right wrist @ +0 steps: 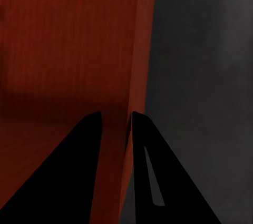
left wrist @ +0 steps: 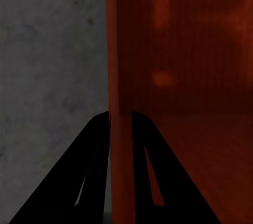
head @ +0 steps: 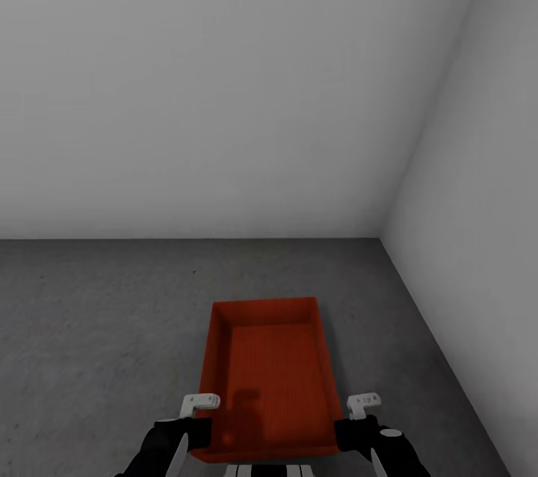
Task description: Move the two storage containers from the living room to the garage. In the garage, place one container on the floor and stack the other container on top of it (either order is fine).
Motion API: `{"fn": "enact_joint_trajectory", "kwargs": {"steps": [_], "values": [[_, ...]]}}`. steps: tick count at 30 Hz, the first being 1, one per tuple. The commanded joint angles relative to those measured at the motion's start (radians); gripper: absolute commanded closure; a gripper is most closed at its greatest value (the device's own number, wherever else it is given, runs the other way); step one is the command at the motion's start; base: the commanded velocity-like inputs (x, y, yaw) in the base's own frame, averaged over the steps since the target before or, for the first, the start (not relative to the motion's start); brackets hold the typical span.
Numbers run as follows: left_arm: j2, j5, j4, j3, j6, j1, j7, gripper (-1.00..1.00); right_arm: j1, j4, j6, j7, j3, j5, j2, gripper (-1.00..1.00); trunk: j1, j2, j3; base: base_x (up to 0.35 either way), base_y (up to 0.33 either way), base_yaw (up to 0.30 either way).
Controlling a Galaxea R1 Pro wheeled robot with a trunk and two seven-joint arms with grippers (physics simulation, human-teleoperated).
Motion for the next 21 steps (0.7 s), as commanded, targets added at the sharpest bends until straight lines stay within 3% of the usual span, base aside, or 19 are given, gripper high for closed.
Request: {"fn": "enact_joint_trajectory", "kwargs": {"steps": [1,10,11,12,21], "values": [[0.000,-0.004,0.017,0.011,-0.058,0.000,0.004,1.00,0.001,0.003,0.006,0.010,0.042,-0.007,0.038,1.00,0.000,0.000,-0.001,0.000,0.000,0.000],[0.000,-0.004,0.017,0.011,-0.058,0.000,0.003,1.00,0.001,0.003,0.003,0.010,0.041,-0.007,0.038,1.00,0.000,0.000,-0.001,0.000,0.000,0.000],[0.000,-0.004,0.017,0.011,-0.059,0.000,0.003,1.00,0.001,0.003,-0.001,0.010,0.042,-0.007,0.038,-1.00,0.000,0.000,-0.001,0.000,0.000,0.000],[0.001,-0.004,0.017,0.011,-0.059,0.000,0.002,-1.00,0.001,0.003,-0.011,0.010,0.042,-0.007,0.038,-1.00,0.000,0.000,-0.001,0.000,0.000,0.000],[0.002,-0.003,0.017,0.011,-0.059,0.000,0.000,-1.00,0.001,0.008,-0.035,0.010,0.041,-0.007,0.038,-1.00,0.000,0.000,-0.001,0.000,0.000,0.000]]}}
